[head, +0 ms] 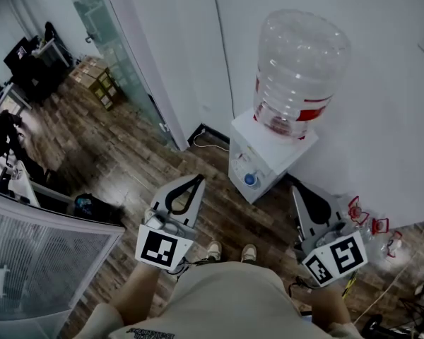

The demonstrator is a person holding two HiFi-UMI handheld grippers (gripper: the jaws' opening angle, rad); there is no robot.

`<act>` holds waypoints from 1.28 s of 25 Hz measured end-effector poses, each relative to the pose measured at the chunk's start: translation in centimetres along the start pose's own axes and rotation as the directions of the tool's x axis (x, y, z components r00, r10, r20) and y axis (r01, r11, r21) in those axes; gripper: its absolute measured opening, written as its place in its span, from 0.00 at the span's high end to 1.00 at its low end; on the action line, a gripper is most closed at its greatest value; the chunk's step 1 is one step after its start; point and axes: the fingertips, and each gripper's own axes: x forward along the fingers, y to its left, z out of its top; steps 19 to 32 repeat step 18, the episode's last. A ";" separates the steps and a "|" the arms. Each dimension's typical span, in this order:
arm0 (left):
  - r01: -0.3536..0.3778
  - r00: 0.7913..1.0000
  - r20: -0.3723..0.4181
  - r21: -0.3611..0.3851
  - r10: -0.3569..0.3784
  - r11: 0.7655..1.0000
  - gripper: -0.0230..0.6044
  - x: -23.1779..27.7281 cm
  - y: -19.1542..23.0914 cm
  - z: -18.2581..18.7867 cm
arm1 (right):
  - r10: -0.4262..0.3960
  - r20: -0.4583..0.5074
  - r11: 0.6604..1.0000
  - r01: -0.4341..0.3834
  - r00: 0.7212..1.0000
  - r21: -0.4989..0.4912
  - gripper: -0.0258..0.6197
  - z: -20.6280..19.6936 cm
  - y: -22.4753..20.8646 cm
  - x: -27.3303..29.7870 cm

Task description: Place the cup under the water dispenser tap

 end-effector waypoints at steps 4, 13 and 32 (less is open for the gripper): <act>-0.008 1.000 0.007 0.004 0.008 1.000 0.95 0.5 0.0 0.4 | 0.009 0.013 0.999 -0.009 1.000 -0.038 0.95 0.8 0.0 0.5; 0.006 1.000 0.009 -0.014 -0.006 1.000 0.95 1.7 -0.7 0.7 | 0.019 0.014 0.997 -0.017 1.000 -0.077 0.95 1.5 -1.0 1.5; 0.006 1.000 0.001 -0.031 -0.006 0.999 0.95 2.5 -0.7 0.7 | 0.025 0.027 0.997 -0.022 0.999 -0.079 0.95 2.1 -2.0 1.7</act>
